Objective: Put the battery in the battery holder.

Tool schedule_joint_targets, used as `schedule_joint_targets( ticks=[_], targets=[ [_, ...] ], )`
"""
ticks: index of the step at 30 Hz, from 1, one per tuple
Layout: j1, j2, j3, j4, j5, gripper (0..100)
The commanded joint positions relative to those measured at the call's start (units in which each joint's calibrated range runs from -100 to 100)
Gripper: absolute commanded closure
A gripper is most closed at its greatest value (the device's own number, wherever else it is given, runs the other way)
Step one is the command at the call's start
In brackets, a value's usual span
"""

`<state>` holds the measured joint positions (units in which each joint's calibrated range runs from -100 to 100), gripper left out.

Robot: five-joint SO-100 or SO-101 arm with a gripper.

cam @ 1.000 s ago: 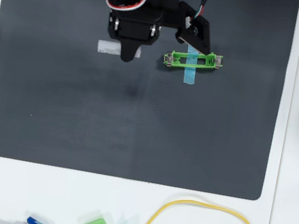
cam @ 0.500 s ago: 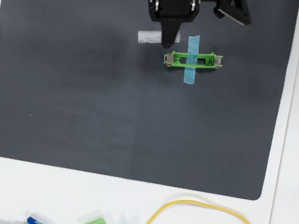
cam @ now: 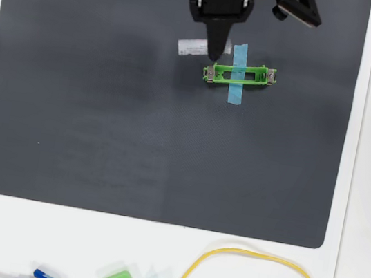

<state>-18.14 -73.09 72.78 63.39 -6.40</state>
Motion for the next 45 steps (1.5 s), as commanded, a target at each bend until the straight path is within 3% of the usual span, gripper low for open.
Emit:
schedule_joint_targets(
  ticks=[1, 10, 20, 29, 45],
  targets=[
    [-7.45, 0.04, -2.91, 0.50, -0.80, 100],
    [-11.18, 0.55, -3.00, -0.02, -1.68, 100],
    [-18.03, 15.31, -10.84, -2.64, -5.86, 100],
    [-18.66, 16.67, -12.69, -4.74, -8.83, 100],
    [-13.36, 16.67, -7.23, -6.05, -9.14, 100]
  ],
)
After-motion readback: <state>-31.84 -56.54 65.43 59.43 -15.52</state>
